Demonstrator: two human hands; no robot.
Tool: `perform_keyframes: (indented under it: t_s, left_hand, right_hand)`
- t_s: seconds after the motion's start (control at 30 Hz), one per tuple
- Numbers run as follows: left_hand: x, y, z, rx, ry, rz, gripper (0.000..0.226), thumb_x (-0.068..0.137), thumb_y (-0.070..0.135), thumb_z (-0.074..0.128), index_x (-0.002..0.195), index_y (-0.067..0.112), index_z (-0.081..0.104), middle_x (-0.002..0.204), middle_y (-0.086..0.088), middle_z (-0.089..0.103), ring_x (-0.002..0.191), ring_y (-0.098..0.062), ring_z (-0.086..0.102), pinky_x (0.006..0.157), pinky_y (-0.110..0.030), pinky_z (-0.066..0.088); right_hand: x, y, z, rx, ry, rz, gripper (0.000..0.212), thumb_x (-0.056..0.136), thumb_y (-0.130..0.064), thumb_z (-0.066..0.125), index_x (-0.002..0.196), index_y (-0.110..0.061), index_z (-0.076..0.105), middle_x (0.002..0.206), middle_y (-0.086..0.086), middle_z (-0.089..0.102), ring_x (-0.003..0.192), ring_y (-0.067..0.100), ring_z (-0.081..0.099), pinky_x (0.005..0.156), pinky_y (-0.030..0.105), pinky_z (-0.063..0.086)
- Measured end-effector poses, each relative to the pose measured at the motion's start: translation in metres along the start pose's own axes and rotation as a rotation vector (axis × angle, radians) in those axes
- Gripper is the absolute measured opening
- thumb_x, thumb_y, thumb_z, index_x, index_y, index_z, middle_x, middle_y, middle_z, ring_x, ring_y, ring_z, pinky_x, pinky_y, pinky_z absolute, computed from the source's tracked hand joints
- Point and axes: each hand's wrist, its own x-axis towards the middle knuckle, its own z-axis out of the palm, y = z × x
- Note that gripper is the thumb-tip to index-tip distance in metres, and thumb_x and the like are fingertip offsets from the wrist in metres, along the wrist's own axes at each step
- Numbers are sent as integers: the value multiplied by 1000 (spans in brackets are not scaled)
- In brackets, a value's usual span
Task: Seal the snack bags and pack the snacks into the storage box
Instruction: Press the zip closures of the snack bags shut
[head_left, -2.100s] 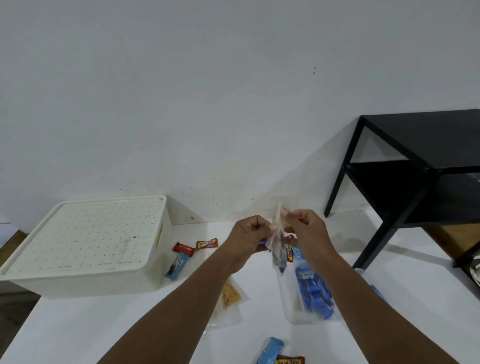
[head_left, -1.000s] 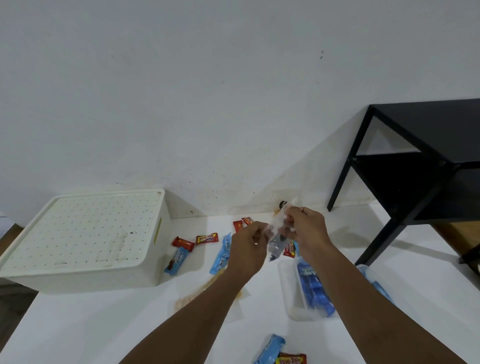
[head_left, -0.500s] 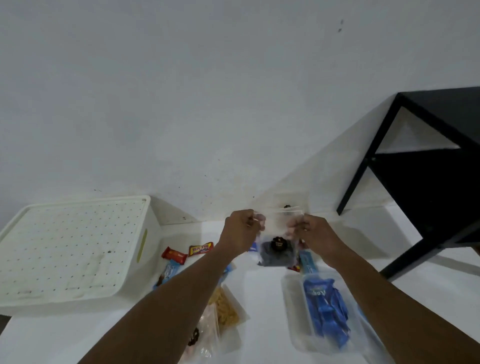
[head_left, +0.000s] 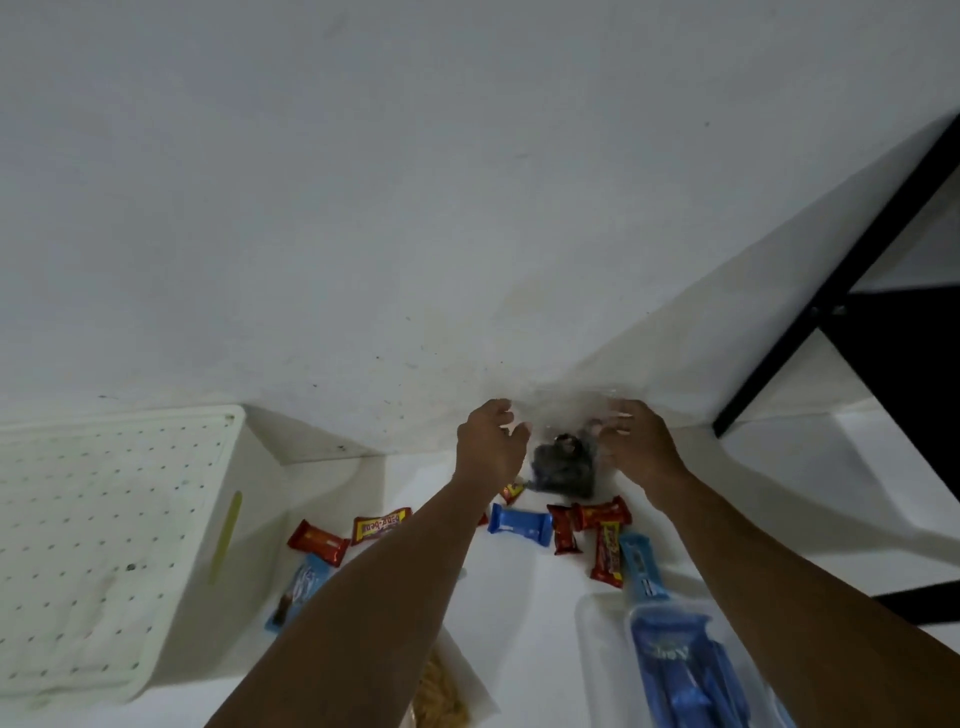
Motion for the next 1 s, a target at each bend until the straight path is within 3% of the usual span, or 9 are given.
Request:
perform_keyframes:
  t_s: [0.1, 0.2, 0.3, 0.37, 0.47, 0.67, 0.77, 0.87, 1.0]
  left_hand:
    - [-16, -7, -6, 1, 7, -28, 47, 92, 24, 70, 135, 13, 57, 129, -6, 66, 109, -21, 67, 92, -20, 46]
    - [-48, -14, -21, 31, 4, -29, 33, 92, 19, 69, 124, 12, 65, 114, -5, 71, 94, -16, 68, 85, -18, 50]
    - [-90, -30, -38, 135, -38, -16, 23, 90, 16, 66, 113, 14, 71, 108, -1, 73, 99, -18, 70, 80, -17, 50]
    - [-123, -46, -53, 207, -95, -18, 25, 90, 20, 67, 114, 14, 70, 111, -1, 72, 100, -15, 67, 81, -19, 46]
    - [-171, -79, -77, 324, -126, -28, 28, 90, 21, 64, 118, 18, 69, 118, 0, 70, 107, -17, 66, 92, -26, 50]
    - [-249, -154, -112, 459, -120, -200, 42, 91, 18, 58, 133, 21, 58, 138, -3, 58, 128, -22, 53, 108, -29, 39]
    - [-274, -178, -111, 462, -102, -221, 40, 94, 18, 55, 134, 20, 58, 140, -5, 57, 129, -23, 53, 108, -25, 36]
    - [-286, -183, -104, 429, -65, -204, 40, 94, 14, 53, 133, 20, 60, 138, -6, 59, 127, -25, 55, 106, -24, 37]
    - [-290, -171, -105, 269, -1, -233, 36, 92, 9, 54, 124, 20, 65, 136, -2, 61, 121, -20, 58, 95, -17, 40]
  right_hand:
    - [-19, -1, 0, -14, 130, -15, 55, 91, -13, 64, 142, -18, 43, 138, 9, 55, 118, 29, 59, 92, 33, 48]
    - [-54, -3, 0, -74, 192, -65, 43, 91, -13, 61, 133, -17, 50, 130, 10, 60, 109, 27, 60, 90, 36, 51]
    - [-100, -2, 14, -170, 58, -68, 20, 91, -14, 60, 110, -17, 64, 111, 6, 69, 98, 23, 61, 89, 34, 50]
    - [-133, 5, 32, -177, -63, -57, 12, 89, -15, 62, 99, -17, 68, 104, 9, 72, 97, 29, 67, 89, 42, 53]
    - [-184, 18, 62, -131, -230, 32, 3, 87, -19, 64, 86, -19, 67, 90, 15, 71, 81, 29, 68, 70, 41, 56]
    - [-273, 69, 120, -281, -480, 260, 25, 80, -29, 70, 98, -12, 69, 97, 10, 72, 81, 22, 68, 57, 29, 54]
    - [-298, 96, 146, -248, -532, 288, 25, 79, -35, 72, 93, -14, 70, 97, 10, 71, 82, 23, 65, 55, 28, 53]
    - [-310, 103, 160, -206, -456, 227, 9, 84, -21, 66, 81, -13, 69, 92, 13, 74, 82, 27, 70, 64, 36, 59]
    - [-308, 89, 152, -214, -425, 66, 10, 79, -9, 60, 73, -9, 68, 81, 13, 76, 80, 33, 74, 68, 41, 60]
